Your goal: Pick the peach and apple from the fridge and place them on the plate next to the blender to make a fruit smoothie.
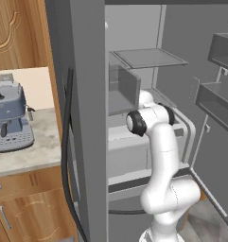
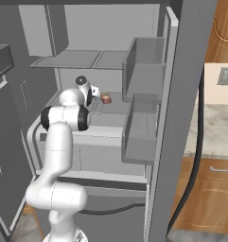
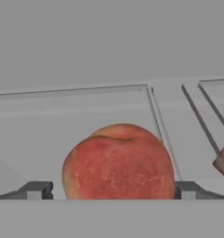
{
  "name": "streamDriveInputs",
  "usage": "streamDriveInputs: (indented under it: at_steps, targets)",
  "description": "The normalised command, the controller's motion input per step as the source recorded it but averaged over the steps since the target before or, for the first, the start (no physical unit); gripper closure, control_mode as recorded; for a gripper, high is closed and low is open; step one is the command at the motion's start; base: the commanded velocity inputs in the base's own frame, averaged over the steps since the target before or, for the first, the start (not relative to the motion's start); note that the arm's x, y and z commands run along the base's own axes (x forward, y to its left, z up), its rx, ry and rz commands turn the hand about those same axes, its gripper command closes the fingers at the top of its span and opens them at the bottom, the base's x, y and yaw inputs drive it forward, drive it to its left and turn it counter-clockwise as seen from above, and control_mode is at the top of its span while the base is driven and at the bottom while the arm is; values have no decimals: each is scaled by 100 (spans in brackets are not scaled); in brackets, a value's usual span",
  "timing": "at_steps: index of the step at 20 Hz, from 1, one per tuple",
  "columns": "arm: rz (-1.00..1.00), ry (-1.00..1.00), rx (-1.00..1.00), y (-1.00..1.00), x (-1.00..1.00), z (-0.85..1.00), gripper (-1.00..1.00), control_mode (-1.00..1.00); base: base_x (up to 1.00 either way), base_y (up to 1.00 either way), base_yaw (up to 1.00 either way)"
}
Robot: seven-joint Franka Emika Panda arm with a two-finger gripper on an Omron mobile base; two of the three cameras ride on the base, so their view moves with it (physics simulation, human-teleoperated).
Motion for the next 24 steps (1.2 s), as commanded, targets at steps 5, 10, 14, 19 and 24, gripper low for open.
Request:
streamDriveInputs:
  at_steps: [5, 10, 14, 19, 24]
  targets:
    - [0, 0, 0, 0, 9, 0, -100, -100, 0, 0, 0]
    - [0, 0, -1, 0, 0, -11, -100, -100, 0, 0, 0]
    - [0, 0, 0, 0, 0, -26, -100, -100, 0, 0, 0]
    - [0, -1, 0, 0, 0, -18, 100, -100, 0, 0, 0]
    - [0, 0, 0, 0, -6, 0, 100, -100, 0, 0, 0]
